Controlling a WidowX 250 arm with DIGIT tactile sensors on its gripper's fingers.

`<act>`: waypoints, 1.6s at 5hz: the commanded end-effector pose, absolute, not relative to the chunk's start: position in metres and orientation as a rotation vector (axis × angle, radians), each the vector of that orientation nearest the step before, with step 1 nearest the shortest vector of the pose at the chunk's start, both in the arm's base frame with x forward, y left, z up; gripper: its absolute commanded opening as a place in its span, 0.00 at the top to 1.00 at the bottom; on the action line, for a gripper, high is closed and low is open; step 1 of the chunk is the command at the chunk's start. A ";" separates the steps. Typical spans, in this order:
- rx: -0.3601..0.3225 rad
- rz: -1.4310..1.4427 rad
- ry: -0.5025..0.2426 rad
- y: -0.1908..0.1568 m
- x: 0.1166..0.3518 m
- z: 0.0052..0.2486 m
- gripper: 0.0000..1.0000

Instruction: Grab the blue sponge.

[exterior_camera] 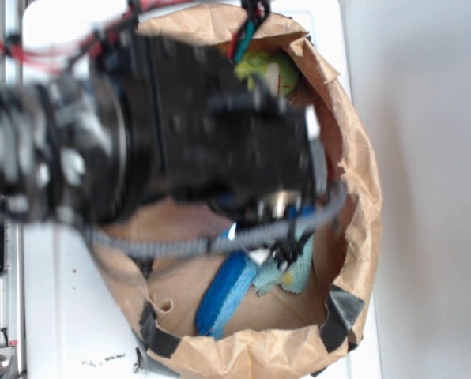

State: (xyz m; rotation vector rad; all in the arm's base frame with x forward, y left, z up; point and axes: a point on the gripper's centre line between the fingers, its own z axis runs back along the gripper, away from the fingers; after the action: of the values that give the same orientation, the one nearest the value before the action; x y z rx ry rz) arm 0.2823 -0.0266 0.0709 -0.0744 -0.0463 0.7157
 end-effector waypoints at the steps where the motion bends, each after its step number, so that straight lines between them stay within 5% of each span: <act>1: -0.181 0.578 -0.097 -0.059 0.275 0.087 0.00; 2: -0.208 0.587 -0.073 -0.064 0.277 0.090 0.00; 4: -0.152 0.626 -0.041 -0.078 0.292 0.063 0.00; 5: -0.007 0.585 0.012 -0.098 0.295 0.018 0.00; 6: 0.048 0.584 0.049 -0.089 0.286 0.021 1.00; 8: -0.130 0.682 -0.002 -0.039 0.278 0.097 1.00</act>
State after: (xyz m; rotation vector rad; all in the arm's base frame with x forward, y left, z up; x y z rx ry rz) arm 0.2701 -0.0516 0.0806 -0.0997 0.0628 0.6735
